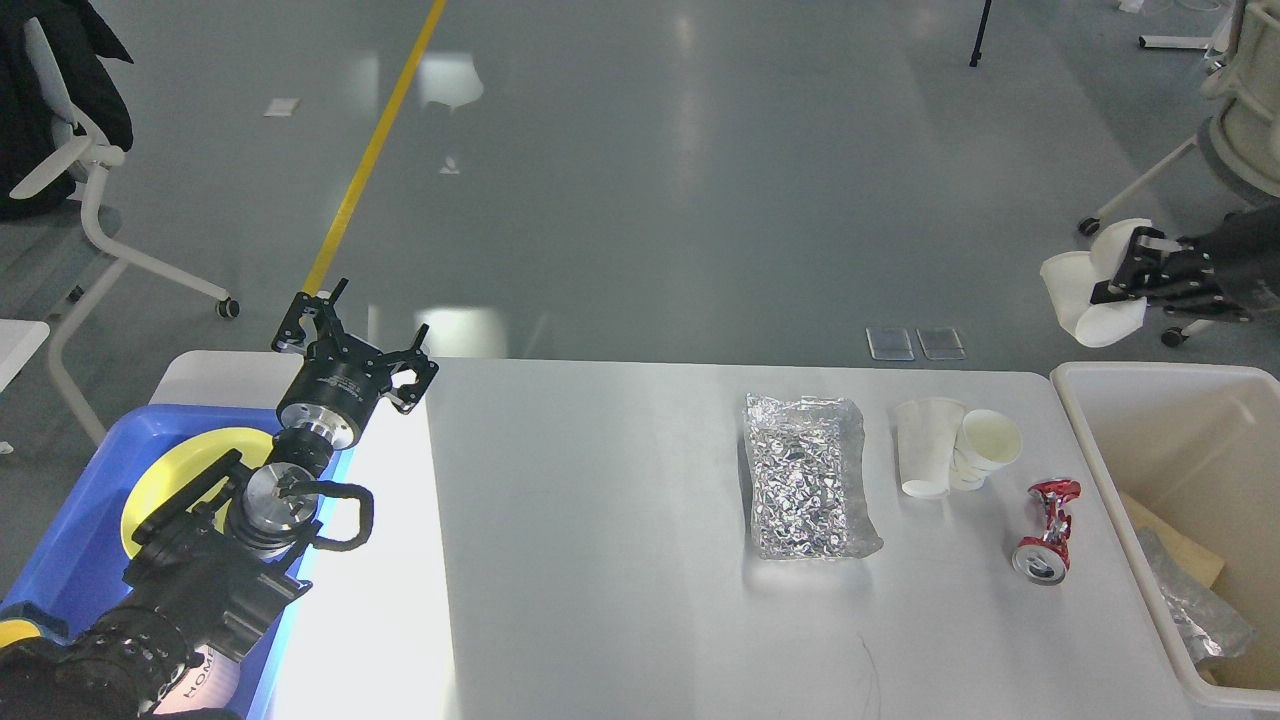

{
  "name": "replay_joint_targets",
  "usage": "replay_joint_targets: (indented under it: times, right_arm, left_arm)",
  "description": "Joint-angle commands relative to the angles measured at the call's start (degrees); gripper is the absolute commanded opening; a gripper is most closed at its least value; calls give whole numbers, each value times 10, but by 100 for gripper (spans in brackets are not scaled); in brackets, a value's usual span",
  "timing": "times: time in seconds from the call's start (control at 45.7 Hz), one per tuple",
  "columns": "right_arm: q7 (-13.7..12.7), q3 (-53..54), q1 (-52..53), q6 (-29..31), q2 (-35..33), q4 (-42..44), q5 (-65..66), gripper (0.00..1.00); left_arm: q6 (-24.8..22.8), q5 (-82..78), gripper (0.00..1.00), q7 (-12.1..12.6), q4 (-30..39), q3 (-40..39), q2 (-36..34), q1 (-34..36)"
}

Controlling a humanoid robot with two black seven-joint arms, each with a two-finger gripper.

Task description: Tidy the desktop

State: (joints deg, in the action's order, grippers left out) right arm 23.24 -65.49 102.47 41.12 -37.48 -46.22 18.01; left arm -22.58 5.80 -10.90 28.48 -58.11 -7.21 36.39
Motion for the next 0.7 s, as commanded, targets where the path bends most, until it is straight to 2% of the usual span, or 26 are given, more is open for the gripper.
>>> replay_joint_targets:
  times: [0.0,0.088,0.219,0.372,0.504,0.591,0.679]
  right_arm:
    - [-33,0,131,103,39,-117,6,0]
    - [-53,1,195,129,72,-196,4,0]
    - [-68,2,257,124,98,-303,4,0]
    - [-82,-2,277,69,107,-385,3,0]
    - [-96,-60,250,-9,103,-357,1,0]
    - [-95,-107,189,-59,90,-289,1,0]
    - [-96,-120,99,-107,32,-197,0,0]
  left_arm:
    - [0,0,98,0,0,-1,0,0]
    - [0,0,98,0,0,-1,0,0]
    - [0,0,98,0,0,-1,0,1]
    - [0,0,98,0,0,-1,0,0]
    - [0,0,98,0,0,-1,0,0]
    - [0,0,98,0,0,-1,0,1]
    - [-1,0,98,0,0,-1,0,0]
